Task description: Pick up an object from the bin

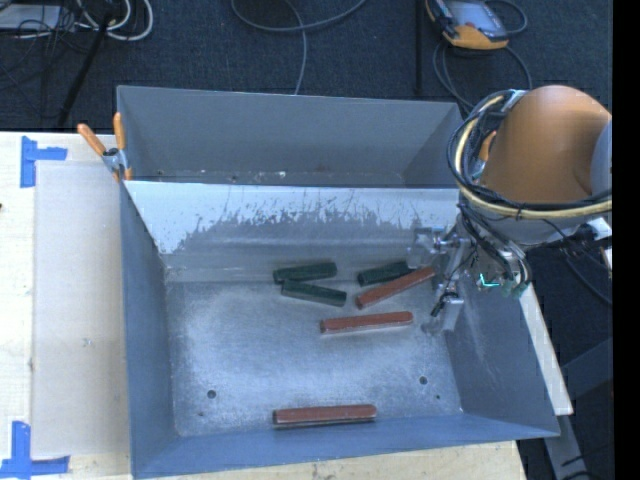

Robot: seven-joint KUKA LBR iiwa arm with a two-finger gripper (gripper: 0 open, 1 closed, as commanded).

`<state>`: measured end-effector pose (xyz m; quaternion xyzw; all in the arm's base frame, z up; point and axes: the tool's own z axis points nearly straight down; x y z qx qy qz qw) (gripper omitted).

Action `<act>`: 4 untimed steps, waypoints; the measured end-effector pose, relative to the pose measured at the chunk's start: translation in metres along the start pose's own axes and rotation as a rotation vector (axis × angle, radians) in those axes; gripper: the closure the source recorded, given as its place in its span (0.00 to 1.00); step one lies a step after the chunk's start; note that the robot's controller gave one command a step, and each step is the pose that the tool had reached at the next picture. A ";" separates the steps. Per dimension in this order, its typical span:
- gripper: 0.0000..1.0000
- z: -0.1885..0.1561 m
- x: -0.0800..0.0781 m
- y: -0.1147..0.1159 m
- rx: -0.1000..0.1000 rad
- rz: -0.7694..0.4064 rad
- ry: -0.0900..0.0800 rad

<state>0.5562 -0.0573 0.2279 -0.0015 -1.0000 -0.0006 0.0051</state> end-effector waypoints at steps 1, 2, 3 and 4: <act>0.00 0.161 -0.053 0.010 0.001 -0.007 -0.013; 1.00 0.153 -0.055 0.010 0.002 -0.010 -0.020; 1.00 0.038 -0.017 -0.029 0.004 -0.035 -0.018; 1.00 -0.101 -0.016 -0.085 0.006 -0.264 -0.020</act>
Offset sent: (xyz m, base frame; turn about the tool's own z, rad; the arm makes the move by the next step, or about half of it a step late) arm 0.0503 0.0104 -0.1579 -0.0070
